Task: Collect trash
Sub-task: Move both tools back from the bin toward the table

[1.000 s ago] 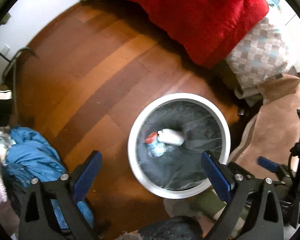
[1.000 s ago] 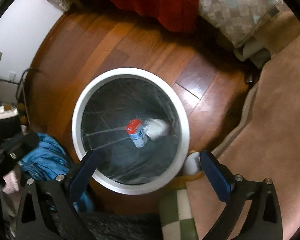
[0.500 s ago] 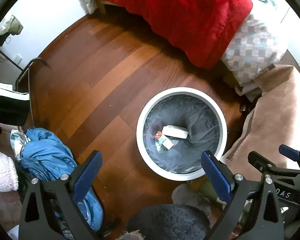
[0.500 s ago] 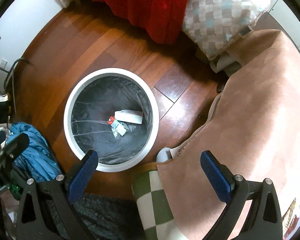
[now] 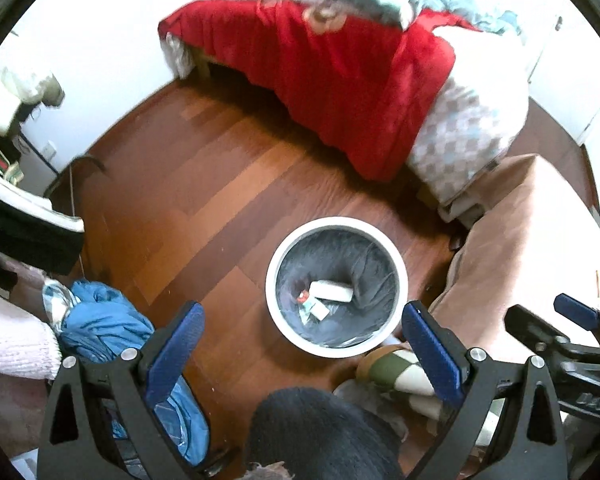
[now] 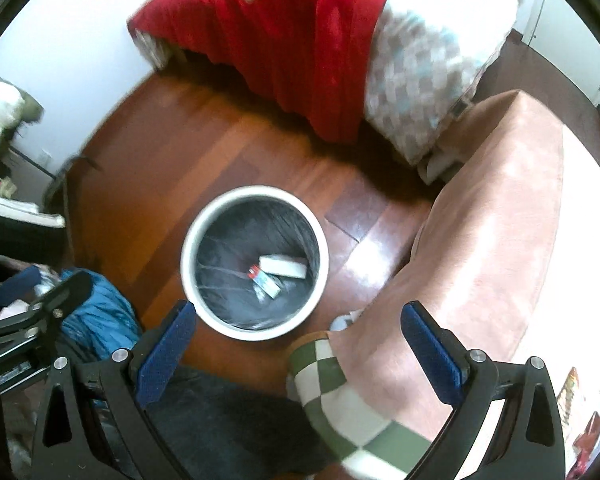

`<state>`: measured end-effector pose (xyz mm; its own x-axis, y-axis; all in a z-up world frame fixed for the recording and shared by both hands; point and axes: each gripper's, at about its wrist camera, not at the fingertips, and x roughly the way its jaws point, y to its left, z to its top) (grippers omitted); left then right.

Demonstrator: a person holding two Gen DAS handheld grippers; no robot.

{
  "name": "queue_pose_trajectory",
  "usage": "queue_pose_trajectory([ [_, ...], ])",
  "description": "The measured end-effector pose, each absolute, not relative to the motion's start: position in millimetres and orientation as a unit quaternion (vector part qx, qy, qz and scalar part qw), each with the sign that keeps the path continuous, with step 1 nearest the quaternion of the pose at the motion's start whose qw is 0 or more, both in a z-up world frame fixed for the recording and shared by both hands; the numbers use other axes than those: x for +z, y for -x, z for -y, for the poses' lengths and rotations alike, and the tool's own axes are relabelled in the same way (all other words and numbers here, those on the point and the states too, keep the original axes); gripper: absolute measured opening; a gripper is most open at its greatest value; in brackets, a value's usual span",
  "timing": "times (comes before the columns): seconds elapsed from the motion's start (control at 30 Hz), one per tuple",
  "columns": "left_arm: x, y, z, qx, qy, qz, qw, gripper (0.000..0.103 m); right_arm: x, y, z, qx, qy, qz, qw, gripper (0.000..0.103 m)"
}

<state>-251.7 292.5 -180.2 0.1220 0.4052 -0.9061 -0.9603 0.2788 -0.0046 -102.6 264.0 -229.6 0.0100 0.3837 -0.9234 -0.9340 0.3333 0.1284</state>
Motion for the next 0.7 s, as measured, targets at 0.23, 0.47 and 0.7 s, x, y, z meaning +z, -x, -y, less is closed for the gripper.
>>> queue_pose_trajectory([
  [0.23, -127, 204, -243, 0.479, 0.282, -0.39, 0.734, 0.101, -145, 68, -173, 0.522, 0.17, -0.478, 0.686, 0.103],
  [0.47, -138, 92, -175, 0.385, 0.252, -0.422, 0.781, 0.101, -123, -12, -45, 0.44, 0.12, -0.492, 0.741, 0.103],
  [0.7, -205, -45, -95, 0.239, 0.232, -0.516, 0.79, 0.101, -179, -121, 99, 0.281, 0.089, -0.541, 0.788, 0.103],
])
